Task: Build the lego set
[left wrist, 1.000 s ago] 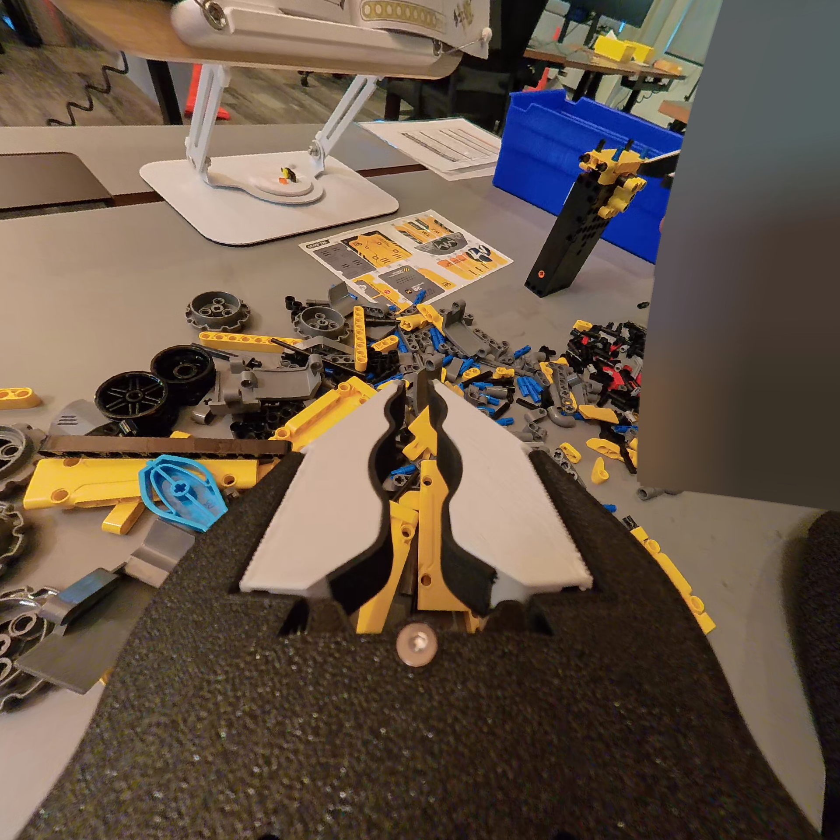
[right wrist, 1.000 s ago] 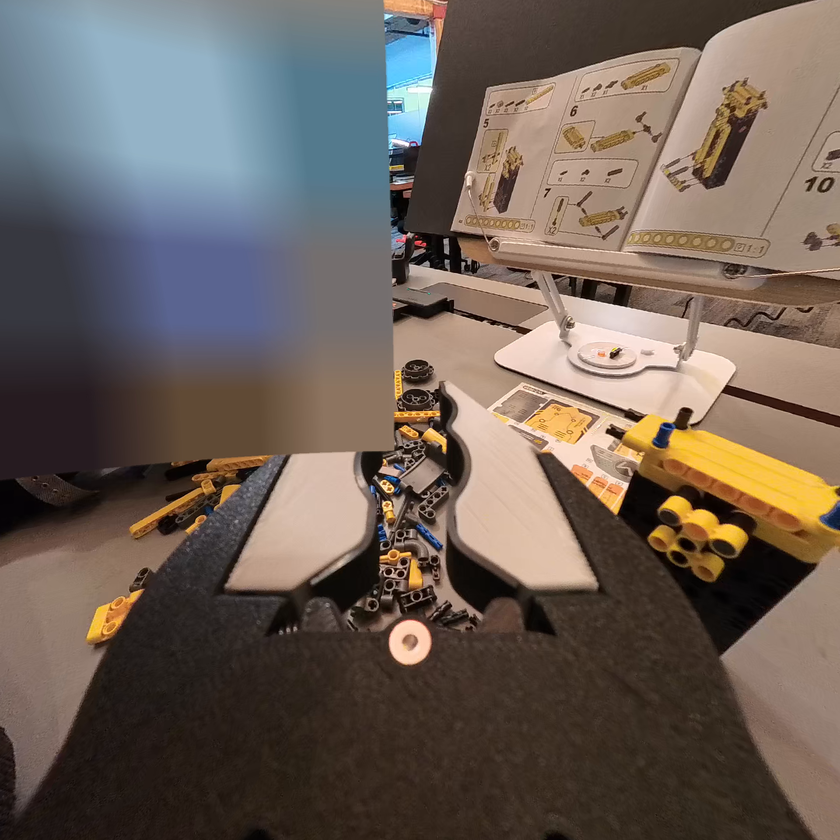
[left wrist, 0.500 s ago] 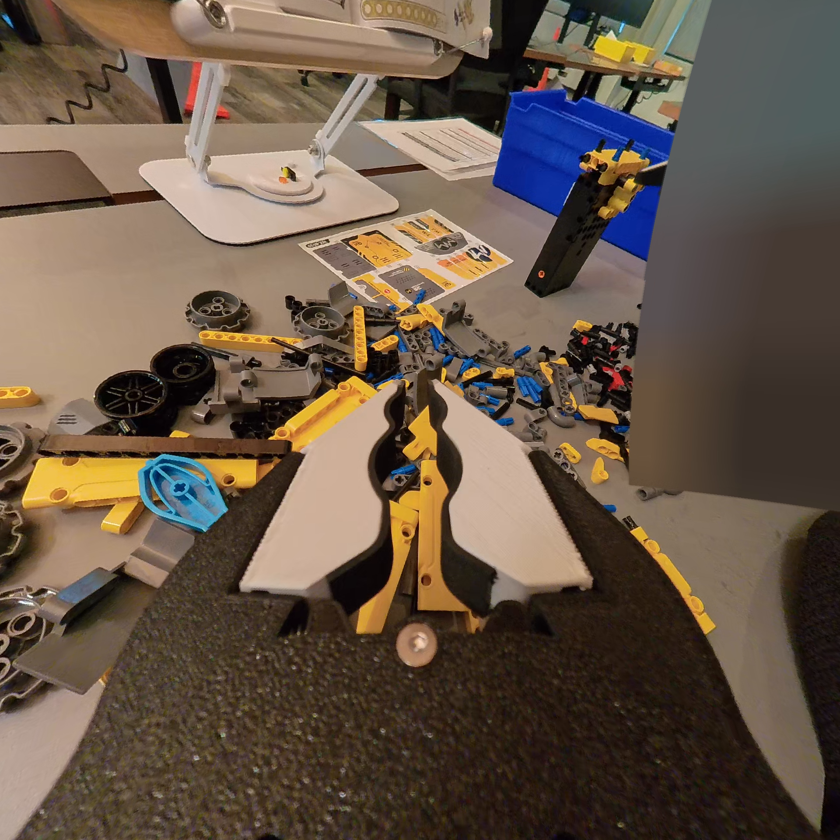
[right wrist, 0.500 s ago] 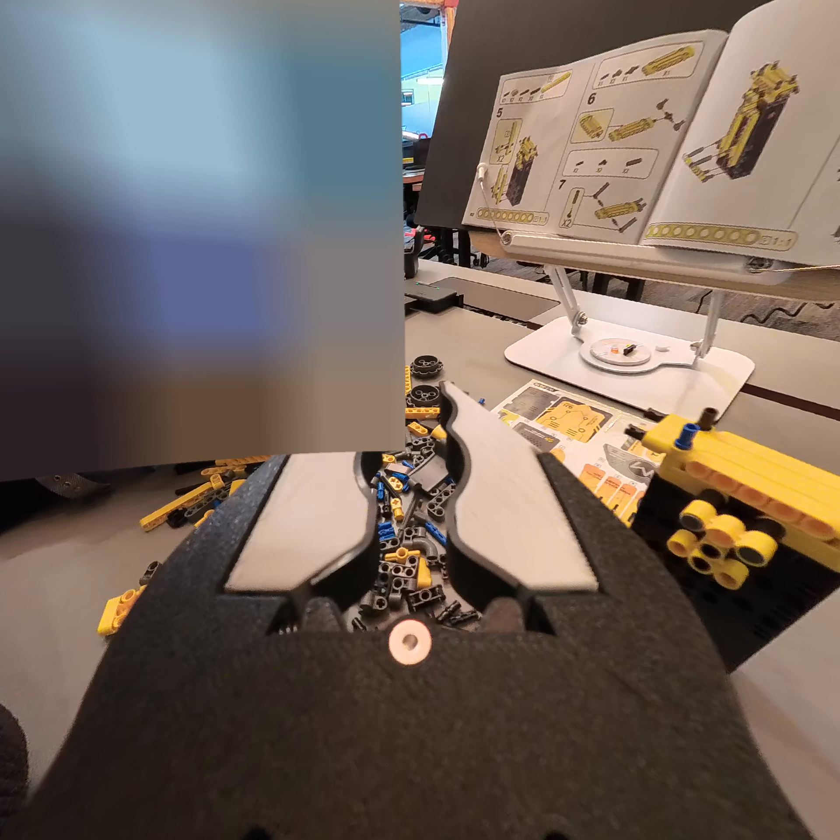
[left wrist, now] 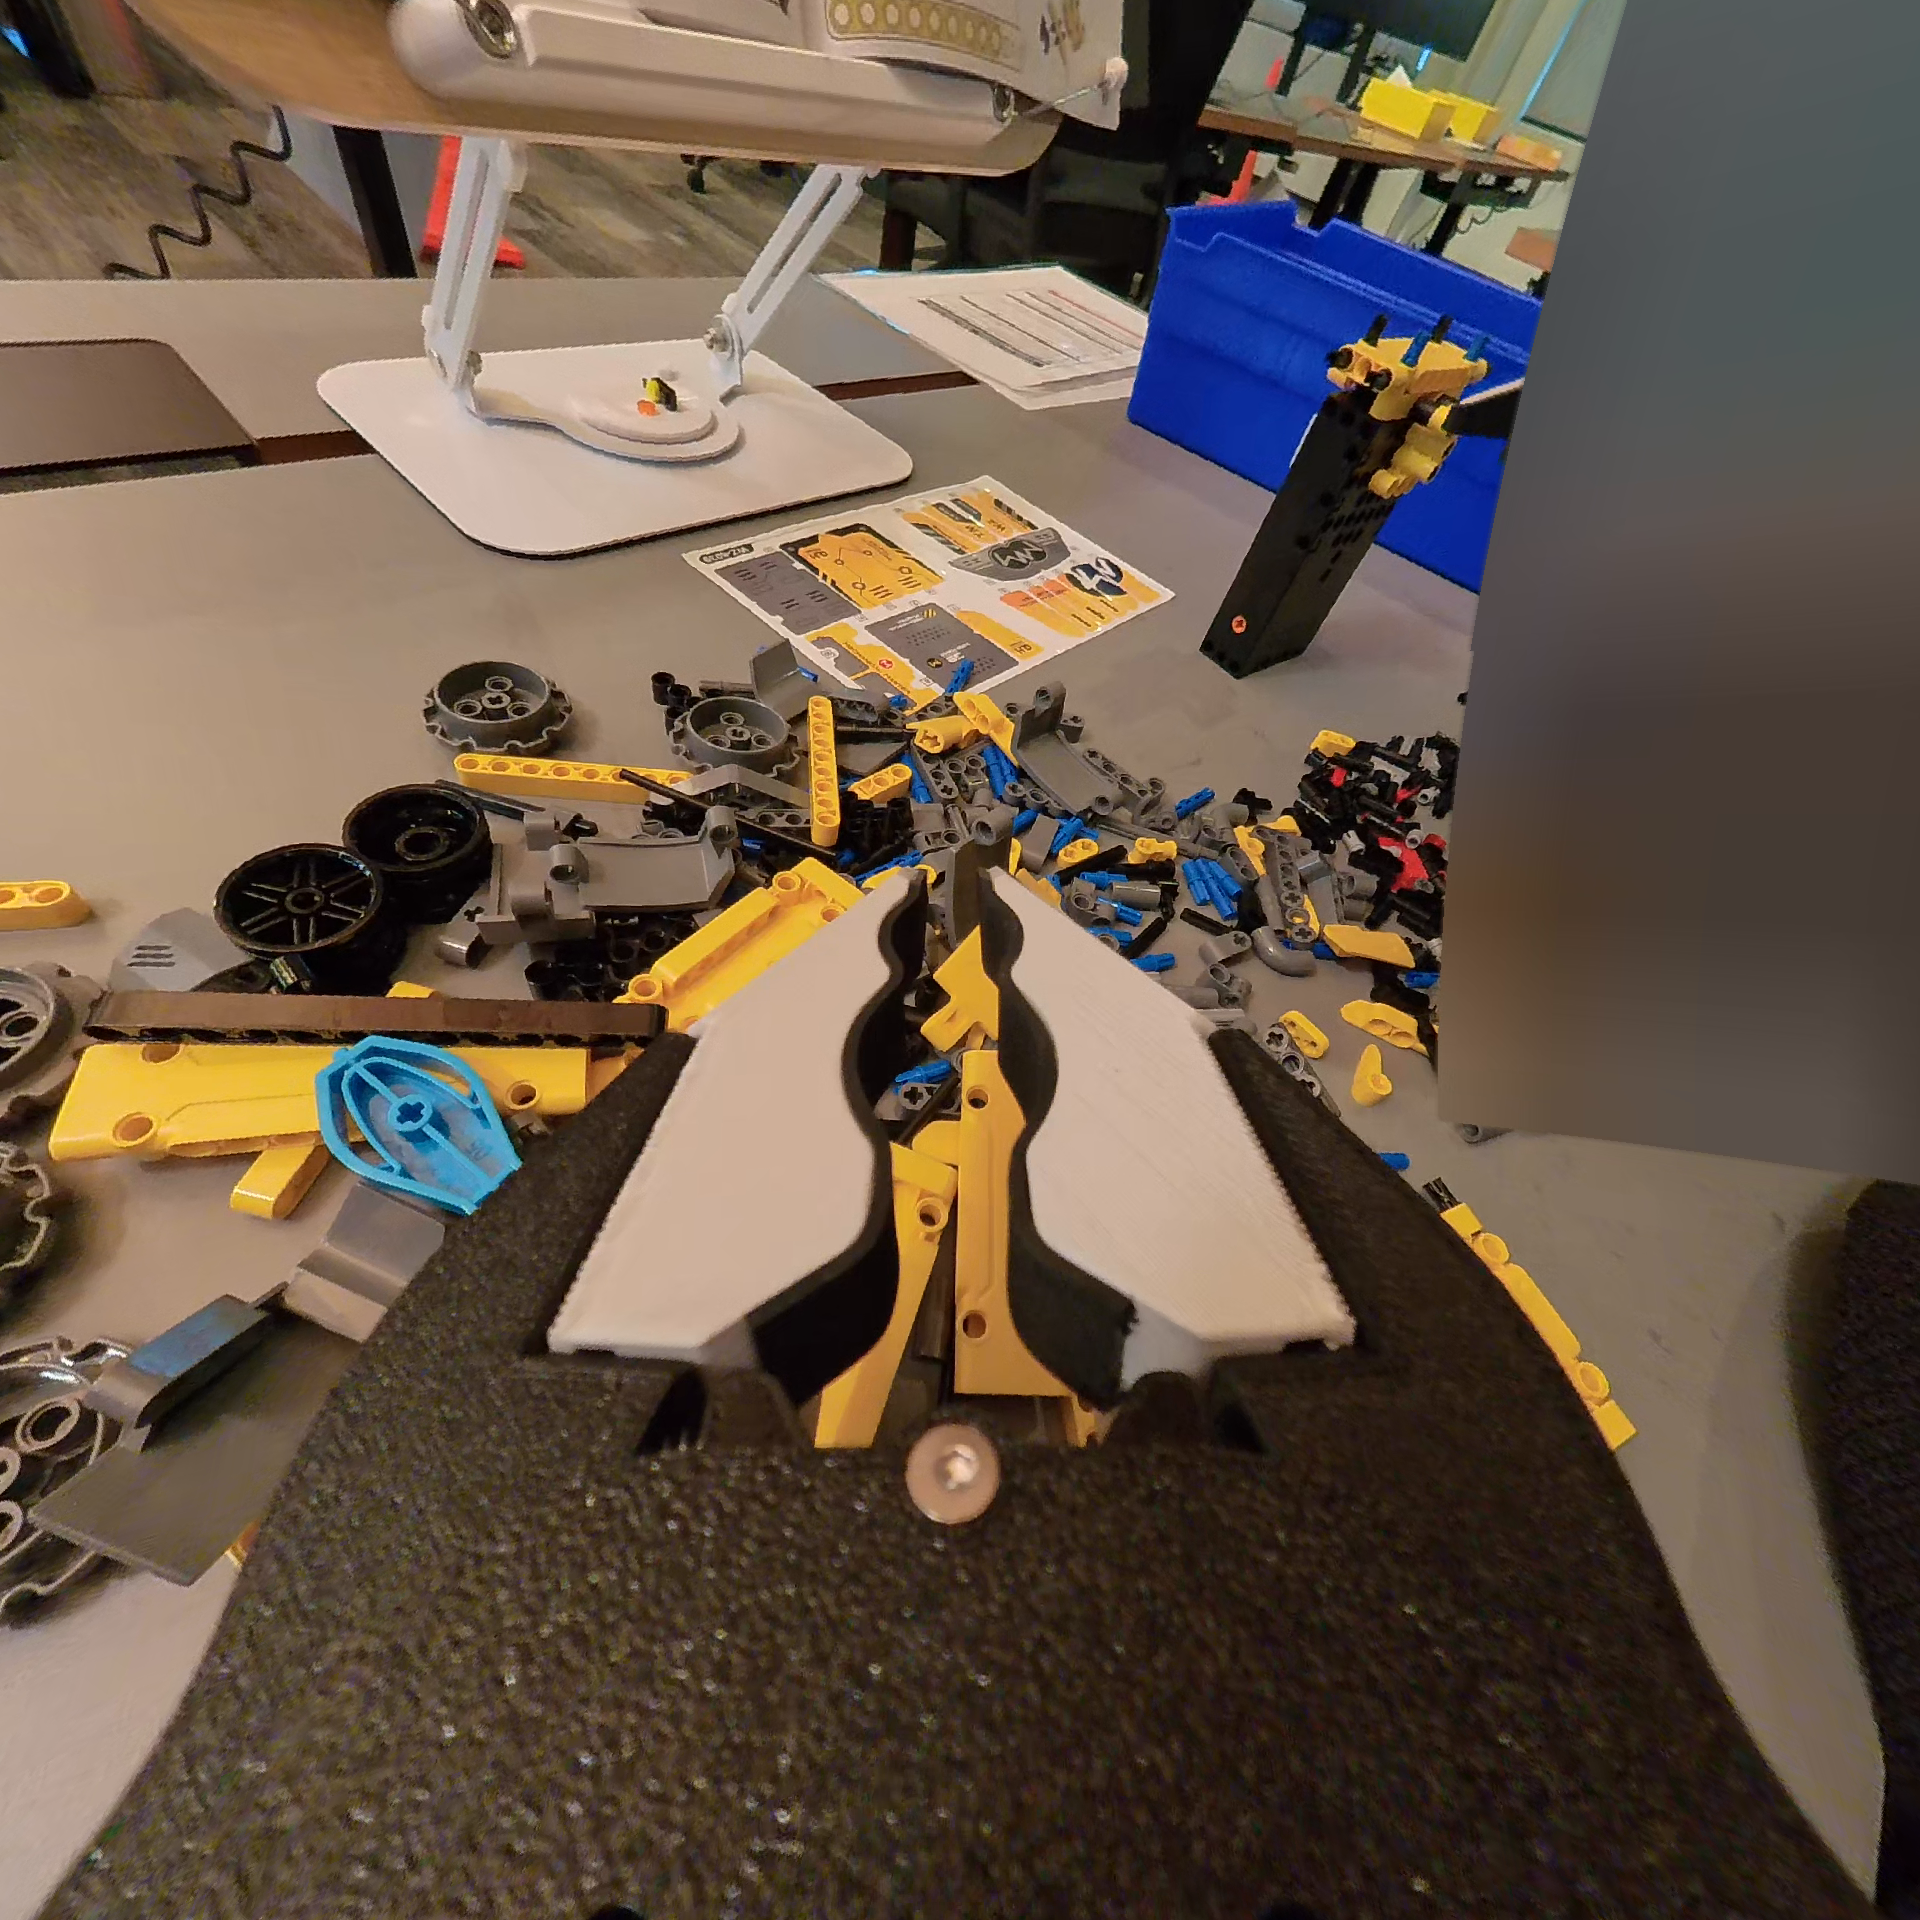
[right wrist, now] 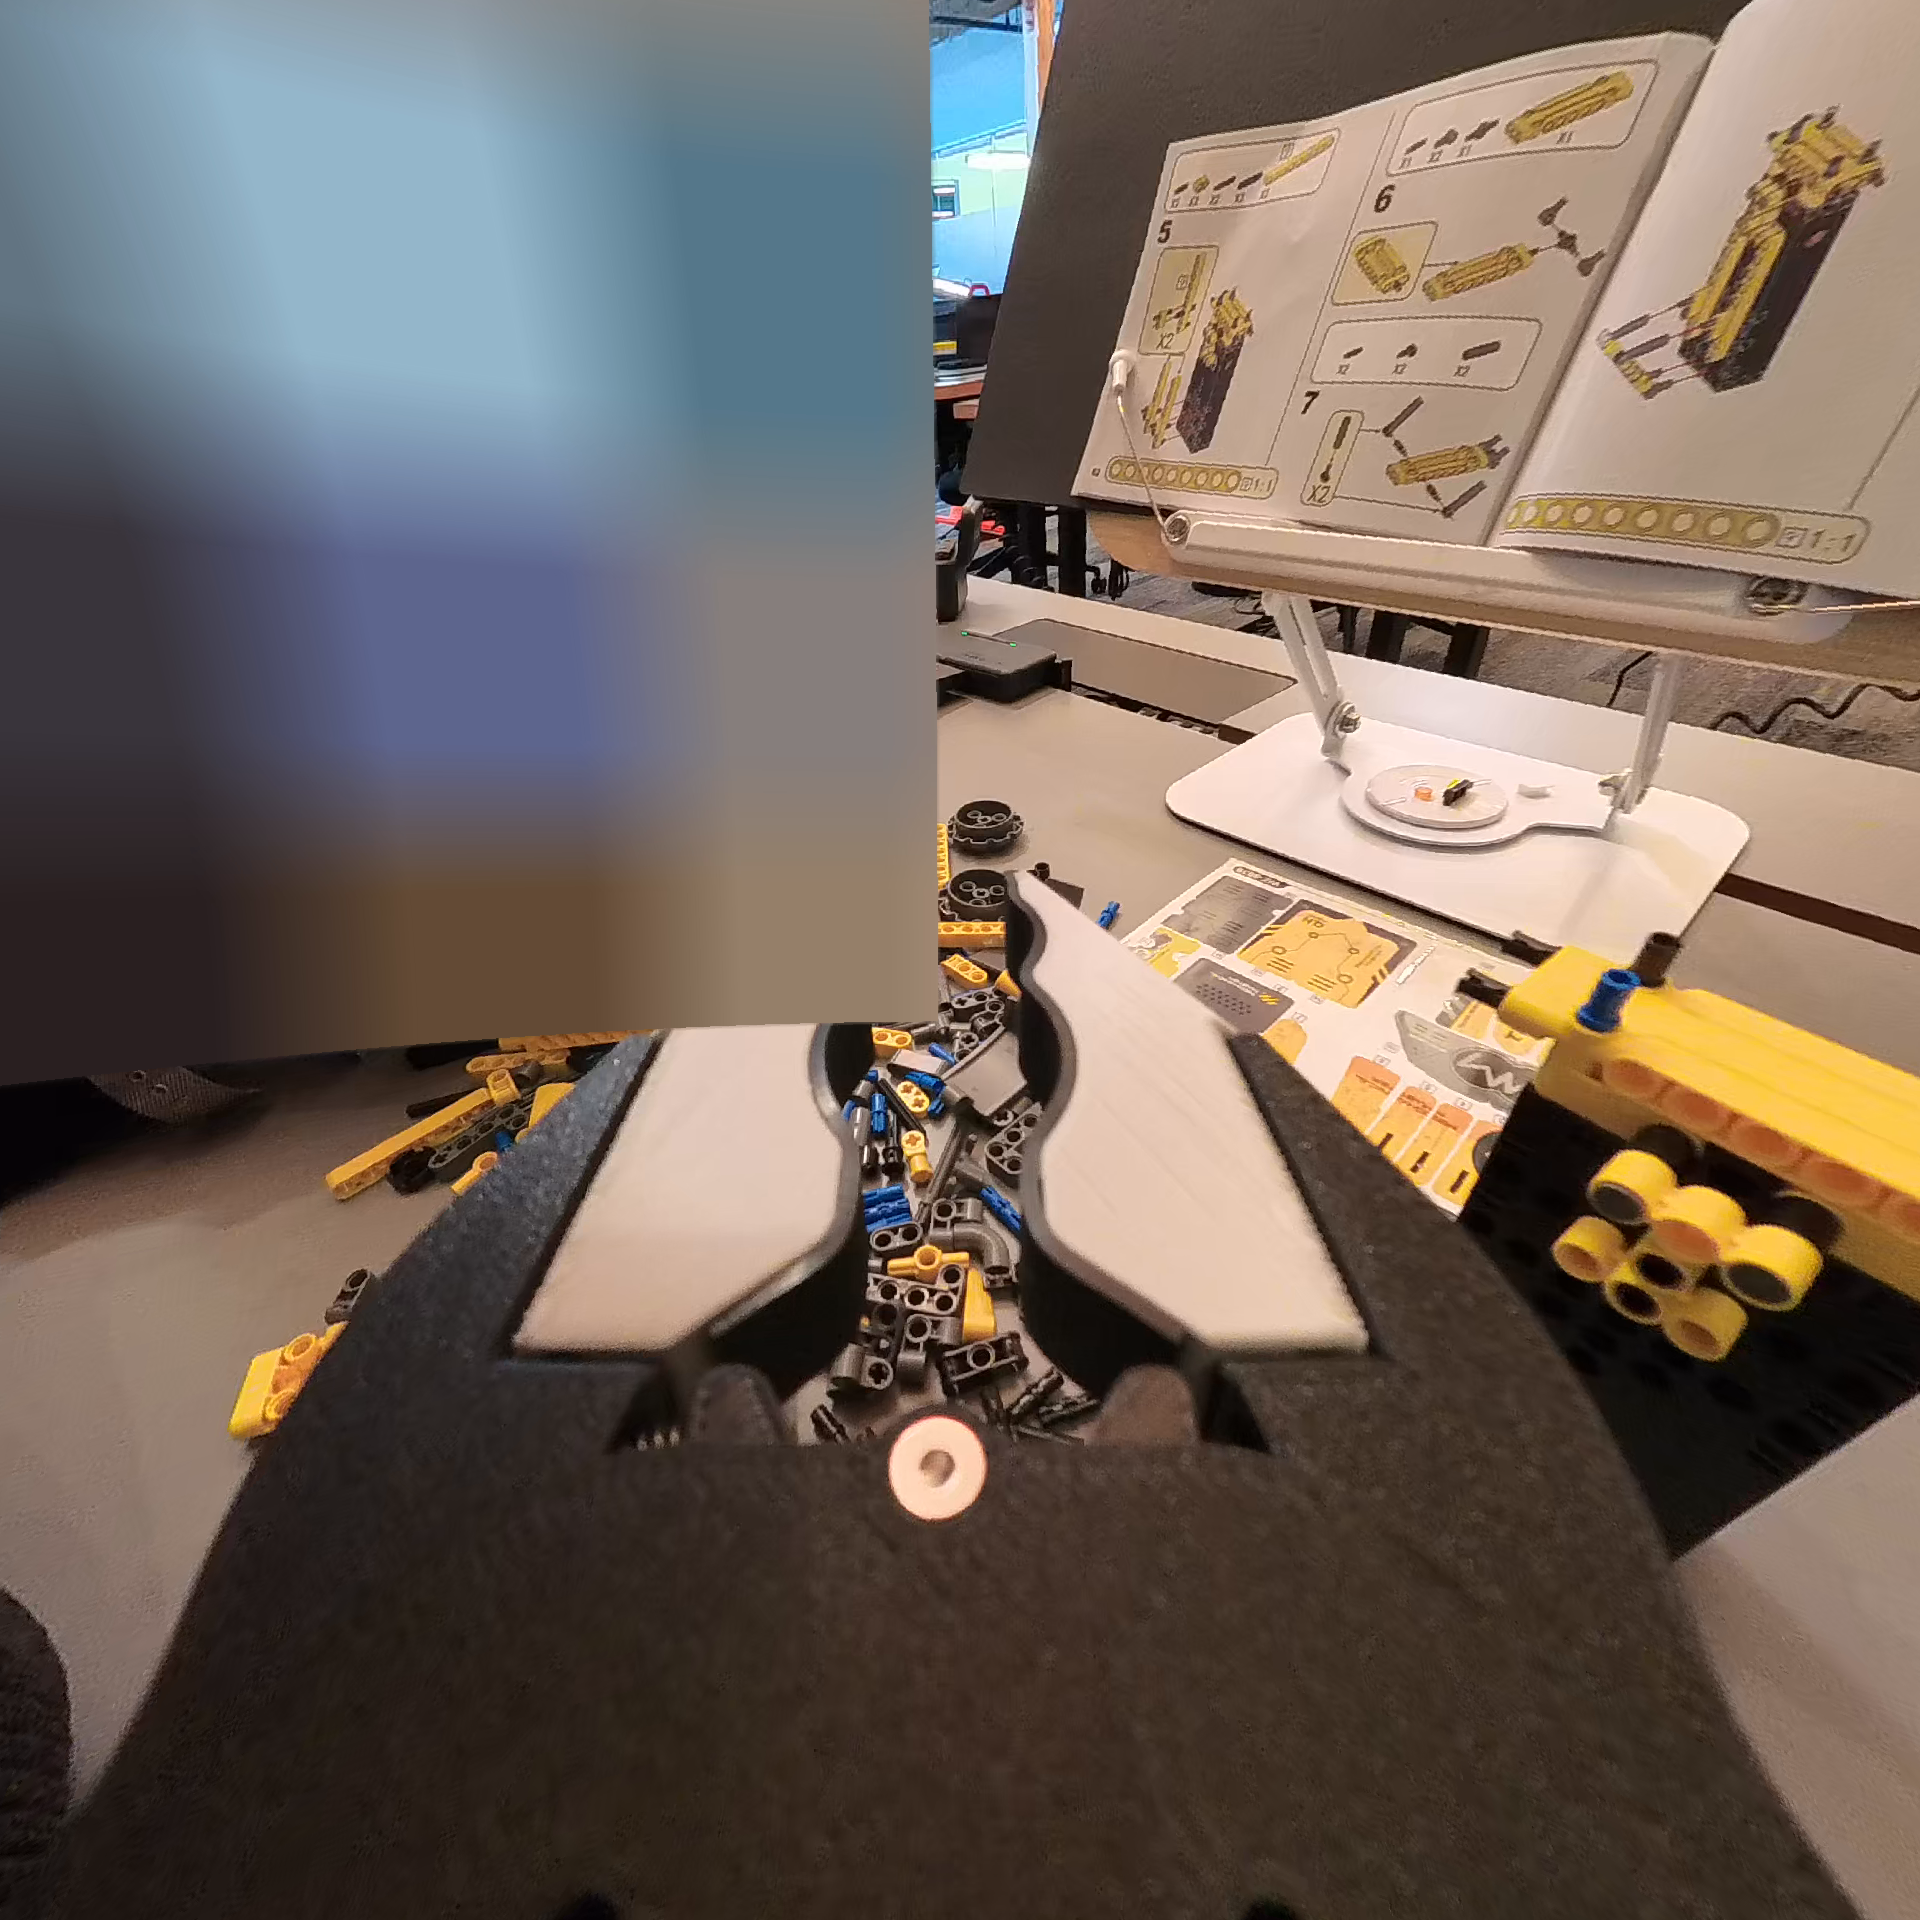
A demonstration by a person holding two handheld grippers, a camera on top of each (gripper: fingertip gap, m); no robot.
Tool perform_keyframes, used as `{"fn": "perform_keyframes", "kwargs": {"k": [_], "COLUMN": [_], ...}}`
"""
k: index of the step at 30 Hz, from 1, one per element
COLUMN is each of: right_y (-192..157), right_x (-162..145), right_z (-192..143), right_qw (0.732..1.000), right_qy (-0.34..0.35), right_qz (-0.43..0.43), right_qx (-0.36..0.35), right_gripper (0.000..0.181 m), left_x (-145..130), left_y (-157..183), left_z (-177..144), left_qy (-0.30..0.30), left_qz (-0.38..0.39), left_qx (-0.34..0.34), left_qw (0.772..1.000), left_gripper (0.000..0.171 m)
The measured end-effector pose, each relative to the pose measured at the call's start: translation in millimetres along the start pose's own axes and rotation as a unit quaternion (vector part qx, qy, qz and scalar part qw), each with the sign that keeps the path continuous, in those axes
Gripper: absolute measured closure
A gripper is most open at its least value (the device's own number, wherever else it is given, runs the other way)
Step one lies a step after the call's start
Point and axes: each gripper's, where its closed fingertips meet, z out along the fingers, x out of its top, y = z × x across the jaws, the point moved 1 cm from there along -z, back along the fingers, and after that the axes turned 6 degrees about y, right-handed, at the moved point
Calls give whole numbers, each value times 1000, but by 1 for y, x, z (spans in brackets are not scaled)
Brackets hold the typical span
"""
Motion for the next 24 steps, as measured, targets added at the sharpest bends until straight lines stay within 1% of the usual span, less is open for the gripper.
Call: {"fn": "perform_keyframes", "kwargs": {"k": [1,5,8,12,24], "right_y": [0,-1,-2,-2,-3], "right_x": [0,-1,-1,-3,-7], "right_z": [0,1,1,1,4], "right_qw": [1000,1000,1000,1000,1000], "right_qy": [0,-3,-4,-7,-16], "right_qz": [0,-1,-2,-2,-2], "right_qx": [0,2,2,3,6], "right_gripper": [160,160,160,160,161], "left_x": [0,1,1,5,5], "left_y": [0,-1,-9,-11,-19], "left_z": [0,-1,-2,-5,-7], "left_qy": [0,3,4,17,19], "left_qz": [0,-1,-2,-27,-30], "left_qx": [0,2,26,21,44], "left_qw": [1000,1000,1000,999,998], "left_gripper": [162,162,162,162,162]}}
